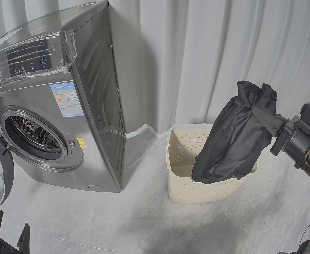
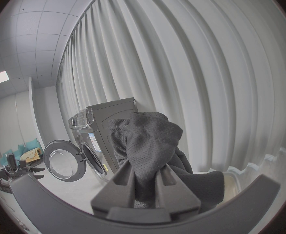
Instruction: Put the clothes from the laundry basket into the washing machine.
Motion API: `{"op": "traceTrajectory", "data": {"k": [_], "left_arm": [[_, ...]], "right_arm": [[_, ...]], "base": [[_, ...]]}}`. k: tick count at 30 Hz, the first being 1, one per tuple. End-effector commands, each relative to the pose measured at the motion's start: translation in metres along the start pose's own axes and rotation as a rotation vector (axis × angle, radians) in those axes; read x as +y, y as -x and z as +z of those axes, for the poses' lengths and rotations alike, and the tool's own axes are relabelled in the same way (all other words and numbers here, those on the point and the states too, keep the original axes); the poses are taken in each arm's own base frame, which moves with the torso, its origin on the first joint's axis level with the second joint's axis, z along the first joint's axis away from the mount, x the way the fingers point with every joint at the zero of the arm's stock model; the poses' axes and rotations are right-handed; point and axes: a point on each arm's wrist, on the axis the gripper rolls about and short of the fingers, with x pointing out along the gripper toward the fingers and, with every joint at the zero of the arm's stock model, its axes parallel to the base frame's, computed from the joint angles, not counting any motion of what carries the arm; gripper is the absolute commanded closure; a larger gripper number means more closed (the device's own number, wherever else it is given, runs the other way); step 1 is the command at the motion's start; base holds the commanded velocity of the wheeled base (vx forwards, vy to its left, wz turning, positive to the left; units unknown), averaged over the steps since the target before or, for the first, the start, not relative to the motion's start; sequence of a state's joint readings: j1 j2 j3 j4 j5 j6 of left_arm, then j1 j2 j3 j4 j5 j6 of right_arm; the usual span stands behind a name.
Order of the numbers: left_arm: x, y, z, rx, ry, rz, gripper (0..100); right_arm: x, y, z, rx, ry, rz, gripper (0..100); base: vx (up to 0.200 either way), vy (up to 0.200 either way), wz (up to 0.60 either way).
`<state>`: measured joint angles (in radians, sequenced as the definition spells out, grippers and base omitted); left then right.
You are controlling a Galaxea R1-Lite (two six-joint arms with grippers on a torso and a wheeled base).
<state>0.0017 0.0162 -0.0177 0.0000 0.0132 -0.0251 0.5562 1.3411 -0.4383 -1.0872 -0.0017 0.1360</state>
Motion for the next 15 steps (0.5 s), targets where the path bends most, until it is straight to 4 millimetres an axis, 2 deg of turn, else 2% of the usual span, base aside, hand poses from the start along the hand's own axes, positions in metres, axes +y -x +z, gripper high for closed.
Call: {"op": "traceTrajectory", "data": {"k": [1, 6, 12, 15], "left_arm": [[0.000, 0.000, -0.005, 0.000, 0.001, 0.000, 0], [0.000, 0.000, -0.005, 0.000, 0.001, 0.000, 0], [0.000, 0.000, -0.005, 0.000, -0.004, -0.001, 0], [0.000, 0.000, -0.005, 0.000, -0.004, -0.001, 0]], "right_arm": [[-0.001, 0.005, 0.005, -0.024, 0.008, -0.018, 100], [-0.002, 0.008, 0.001, 0.013, 0.010, -0.057, 100], [0.002, 0.022, -0.002, 0.086, 0.007, -0.045, 100], [0.003, 0.023, -0.003, 0.093, 0.006, -0.038, 100]], "base": [[-0.200, 0.000, 0.00], [-0.200, 0.000, 0.00], [0.000, 0.000, 0.00], [0.000, 0.200, 0.00]]}}
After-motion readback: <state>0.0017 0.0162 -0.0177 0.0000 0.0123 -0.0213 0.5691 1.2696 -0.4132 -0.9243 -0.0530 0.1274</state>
